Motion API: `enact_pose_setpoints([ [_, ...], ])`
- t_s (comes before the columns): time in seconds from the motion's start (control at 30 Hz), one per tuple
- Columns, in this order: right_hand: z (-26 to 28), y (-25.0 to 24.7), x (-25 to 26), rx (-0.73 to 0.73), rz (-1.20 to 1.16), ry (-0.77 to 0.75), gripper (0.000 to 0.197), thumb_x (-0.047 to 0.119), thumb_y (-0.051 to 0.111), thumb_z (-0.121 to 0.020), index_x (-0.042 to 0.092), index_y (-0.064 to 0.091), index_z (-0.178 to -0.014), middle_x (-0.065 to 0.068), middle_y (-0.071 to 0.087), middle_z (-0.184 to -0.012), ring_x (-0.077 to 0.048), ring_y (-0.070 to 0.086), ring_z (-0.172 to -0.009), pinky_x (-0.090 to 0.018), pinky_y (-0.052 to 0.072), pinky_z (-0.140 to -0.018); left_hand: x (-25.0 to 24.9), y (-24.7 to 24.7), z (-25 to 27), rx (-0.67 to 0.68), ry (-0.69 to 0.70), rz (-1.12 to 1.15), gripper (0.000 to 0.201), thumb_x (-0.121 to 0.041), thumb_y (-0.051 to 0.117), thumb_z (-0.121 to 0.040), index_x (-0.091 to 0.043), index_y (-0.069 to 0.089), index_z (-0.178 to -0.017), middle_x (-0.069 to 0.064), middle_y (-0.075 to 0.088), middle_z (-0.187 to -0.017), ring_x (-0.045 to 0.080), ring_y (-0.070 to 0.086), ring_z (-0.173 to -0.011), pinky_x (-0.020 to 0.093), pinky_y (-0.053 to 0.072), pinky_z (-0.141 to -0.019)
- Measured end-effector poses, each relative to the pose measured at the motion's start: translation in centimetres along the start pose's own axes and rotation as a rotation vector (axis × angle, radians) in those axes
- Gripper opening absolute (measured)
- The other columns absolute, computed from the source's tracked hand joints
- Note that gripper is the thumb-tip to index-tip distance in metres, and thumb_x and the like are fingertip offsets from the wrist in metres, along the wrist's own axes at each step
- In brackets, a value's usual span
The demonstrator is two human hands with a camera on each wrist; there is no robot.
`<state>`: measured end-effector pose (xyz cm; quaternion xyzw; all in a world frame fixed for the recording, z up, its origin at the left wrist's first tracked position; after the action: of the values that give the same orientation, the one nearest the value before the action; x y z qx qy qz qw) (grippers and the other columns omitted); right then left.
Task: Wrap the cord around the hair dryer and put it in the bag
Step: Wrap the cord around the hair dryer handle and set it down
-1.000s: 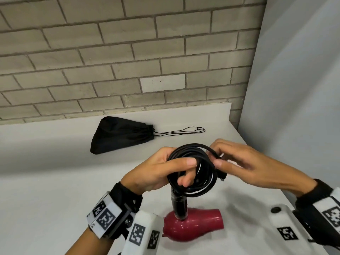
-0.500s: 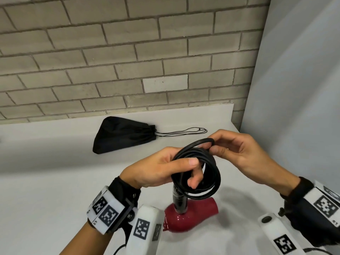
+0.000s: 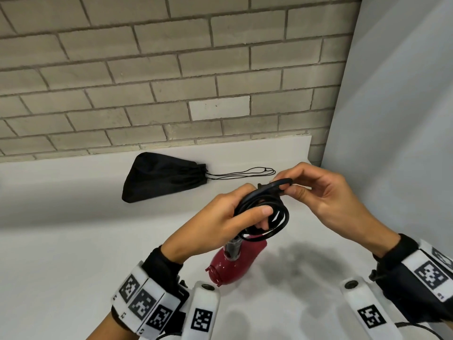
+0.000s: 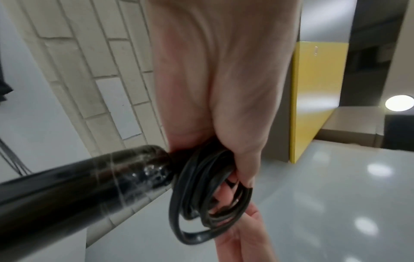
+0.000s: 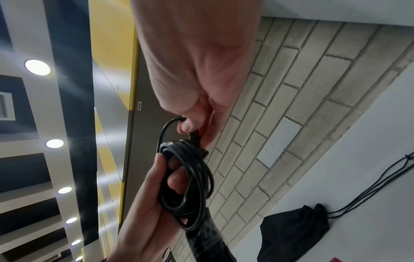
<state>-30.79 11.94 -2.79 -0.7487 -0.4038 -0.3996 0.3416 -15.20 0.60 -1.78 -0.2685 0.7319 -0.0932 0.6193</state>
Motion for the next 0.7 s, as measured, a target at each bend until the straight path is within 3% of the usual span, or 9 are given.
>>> enact_pose_setpoints([
  [0.07, 0.1, -0.3, -0.2, 0.008, 0.014, 0.003, 0.010, 0.009, 0.057, -0.083, 0.017, 0.063, -0.083, -0.009, 0.068, -0.094, -0.012, 0.068, -0.089, -0.018, 0.051, -0.085, 0.1, -0.1, -0.2, -0.031, 0.013, -0.102, 0.013, -0.036, 0.052, -0.090, -0.022, 0.051, -0.090, -0.007, 0.065, -0.076, 0.014, 0.061, -0.073, 0.028, 0.048, -0.069],
  [0.17, 0.0, -0.6, -0.4, 0.016, 0.044, 0.013, 0.007, 0.012, 0.057, -0.083, 0.013, 0.063, -0.086, -0.011, 0.068, -0.093, -0.013, 0.067, -0.087, -0.020, 0.051, -0.085, 0.4, 0.1, -0.4, -0.056, 0.030, -0.177, 0.013, -0.037, 0.049, -0.093, -0.024, 0.050, -0.094, -0.001, 0.066, -0.078, 0.021, 0.062, -0.072, 0.031, 0.048, -0.066],
  [0.27, -0.5, -0.9, -0.3, 0.023, 0.036, 0.008, 0.006, 0.014, 0.056, -0.082, 0.014, 0.062, -0.084, -0.006, 0.070, -0.091, -0.013, 0.067, -0.085, -0.020, 0.052, -0.084, 0.5, 0.5, -0.8, -0.120, 0.089, -0.236, 0.002, -0.033, 0.047, -0.093, -0.032, 0.046, -0.093, -0.011, 0.056, -0.080, 0.003, 0.054, -0.073, 0.014, 0.038, -0.062],
  [0.37, -0.8, -1.0, -0.7, 0.037, -0.029, 0.033, 0.009, 0.013, 0.055, -0.081, 0.008, 0.060, -0.087, 0.006, 0.071, -0.084, -0.009, 0.067, -0.083, -0.018, 0.052, -0.081, 0.5, 1.0, -1.2, -0.155, 0.144, -0.277, 0.009, -0.030, 0.045, -0.094, -0.037, 0.040, -0.091, -0.014, 0.045, -0.083, -0.004, 0.047, -0.075, 0.008, 0.033, -0.066],
  [0.43, -1.1, -1.1, -1.0, 0.045, -0.079, 0.049, 0.009, 0.011, 0.055, -0.082, 0.010, 0.061, -0.088, 0.008, 0.072, -0.083, -0.008, 0.067, -0.082, -0.017, 0.051, -0.079, 0.7, 1.3, -1.3, -0.178, 0.140, -0.259, 0.003, -0.033, 0.043, -0.093, -0.035, 0.040, -0.094, -0.012, 0.043, -0.086, -0.002, 0.046, -0.076, 0.009, 0.034, -0.068],
  [0.57, -1.4, -1.4, -1.5, 0.083, -0.117, 0.070, 0.015, 0.010, 0.056, -0.082, 0.021, 0.065, -0.082, 0.004, 0.072, -0.085, -0.012, 0.067, -0.082, -0.018, 0.051, -0.078, 1.5, 1.7, -1.5, -0.237, 0.137, -0.235, 0.017, -0.036, 0.041, -0.094, -0.021, 0.043, -0.101, -0.003, 0.042, -0.096, 0.011, 0.051, -0.082, 0.014, 0.039, -0.071],
  [0.7, -1.2, -1.5, -1.9, 0.109, -0.132, 0.103, 0.008, 0.010, 0.055, -0.084, 0.013, 0.062, -0.084, 0.001, 0.071, -0.084, -0.013, 0.065, -0.080, -0.018, 0.051, -0.078, 1.8, 1.4, -1.5, -0.230, 0.144, -0.259, 0.017, -0.034, 0.041, -0.095, -0.018, 0.042, -0.100, -0.003, 0.042, -0.096, 0.014, 0.051, -0.081, 0.014, 0.039, -0.072],
])
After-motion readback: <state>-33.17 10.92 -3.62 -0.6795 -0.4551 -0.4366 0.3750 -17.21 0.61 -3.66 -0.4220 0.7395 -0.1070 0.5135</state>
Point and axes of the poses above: each hand's wrist, its own z-axis away from the middle knuckle, its own y-axis out of the palm, x = y × z, the point moved 2 cm from there along -z, towards the middle knuckle
